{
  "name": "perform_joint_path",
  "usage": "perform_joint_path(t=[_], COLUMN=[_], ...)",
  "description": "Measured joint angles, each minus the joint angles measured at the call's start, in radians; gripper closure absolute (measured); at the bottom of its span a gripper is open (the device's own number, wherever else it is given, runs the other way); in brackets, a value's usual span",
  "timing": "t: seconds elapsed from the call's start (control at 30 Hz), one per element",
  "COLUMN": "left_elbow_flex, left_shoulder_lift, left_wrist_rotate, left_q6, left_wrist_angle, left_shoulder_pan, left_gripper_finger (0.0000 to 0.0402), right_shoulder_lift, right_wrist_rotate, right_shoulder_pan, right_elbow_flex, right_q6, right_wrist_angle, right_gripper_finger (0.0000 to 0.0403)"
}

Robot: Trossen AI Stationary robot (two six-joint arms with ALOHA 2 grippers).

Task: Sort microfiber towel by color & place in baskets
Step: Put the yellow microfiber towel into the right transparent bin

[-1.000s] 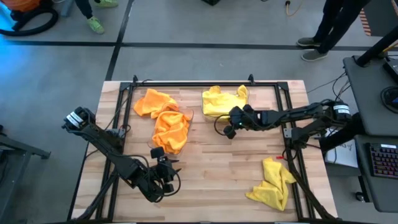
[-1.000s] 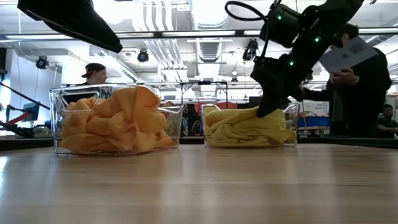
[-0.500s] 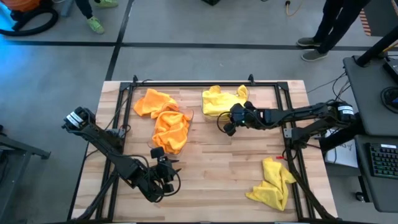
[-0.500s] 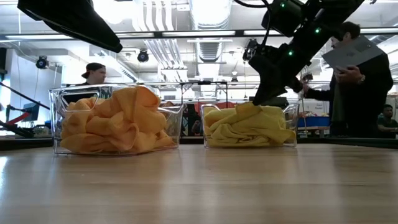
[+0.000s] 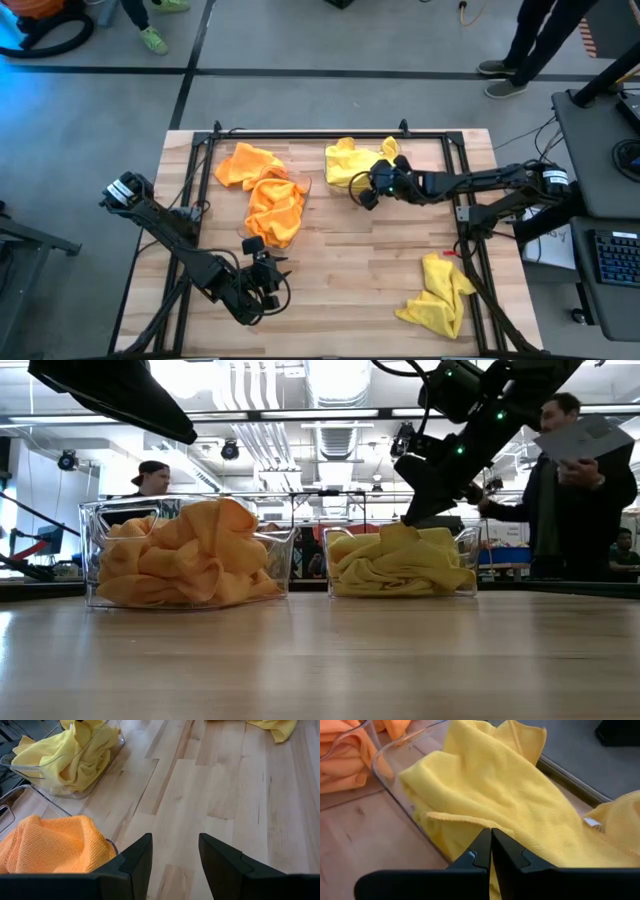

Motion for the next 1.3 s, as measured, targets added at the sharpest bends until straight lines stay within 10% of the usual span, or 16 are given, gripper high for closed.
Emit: perform_joint_path(t=[1.3], left_elbow_flex=[0.000], left_shoulder_lift=[0.000], left_wrist_rotate=[0.000], left_q6=[-0.002], left_wrist_angle=[0.002], left_shoulder_pan=[0.000], left_gripper_finger=[0.0256], right_shoulder_lift=[0.001], right_wrist_rotate=[0.000], right_shoulder_pan=[-0.025], right_elbow_flex=[-0.010], right_q6=[-0.021], right_wrist_angle=[0.001], right_gripper_finger=[0.0394])
